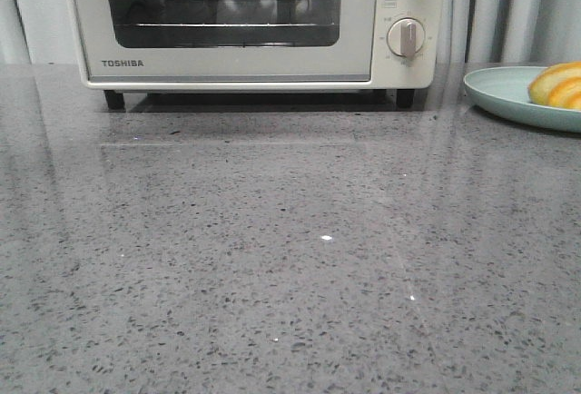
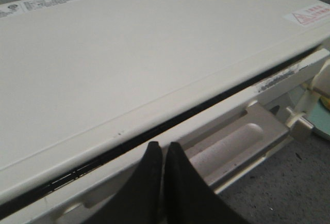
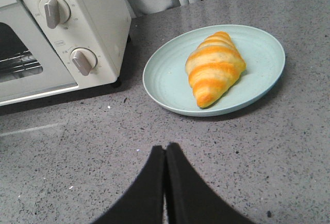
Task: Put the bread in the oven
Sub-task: 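Hook the door handle with the left gripper and pull it down open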
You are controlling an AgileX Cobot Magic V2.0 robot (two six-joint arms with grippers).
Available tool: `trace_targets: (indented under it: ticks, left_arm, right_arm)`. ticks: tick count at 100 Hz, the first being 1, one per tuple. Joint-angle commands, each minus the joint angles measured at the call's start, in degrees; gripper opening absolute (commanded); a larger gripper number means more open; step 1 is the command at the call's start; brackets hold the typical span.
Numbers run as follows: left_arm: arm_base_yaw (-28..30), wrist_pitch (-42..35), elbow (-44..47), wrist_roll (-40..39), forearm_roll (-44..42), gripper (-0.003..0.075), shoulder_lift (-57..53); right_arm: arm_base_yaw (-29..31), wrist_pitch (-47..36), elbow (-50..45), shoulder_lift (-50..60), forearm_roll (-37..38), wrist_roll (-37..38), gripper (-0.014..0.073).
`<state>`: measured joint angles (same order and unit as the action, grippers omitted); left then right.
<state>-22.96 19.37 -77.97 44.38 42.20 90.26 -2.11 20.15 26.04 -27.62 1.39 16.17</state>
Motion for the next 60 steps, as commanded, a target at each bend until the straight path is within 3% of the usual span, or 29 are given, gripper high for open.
trace_targets:
  ticks: [1, 40, 60]
  left_arm:
    - [-0.39, 4.13, -0.57, 0.05, -0.39, -0.0022, -2.25]
    - [-0.39, 16.27, 5.72, -3.66, -0.39, -0.0022, -6.50]
    - [-0.39, 18.74, 10.14, -3.97, -0.39, -0.0022, -7.16]
  right_arm:
    - [-0.05, -3.95, 2.11, -0.67, 0.59, -0.49, -0.0057]
    - [-0.05, -4.85, 4.70, -0.67, 0.59, -0.49, -0.0057]
    - [-0.05, -5.12, 8.01, -0.67, 0.59, -0.49, -0.0057]
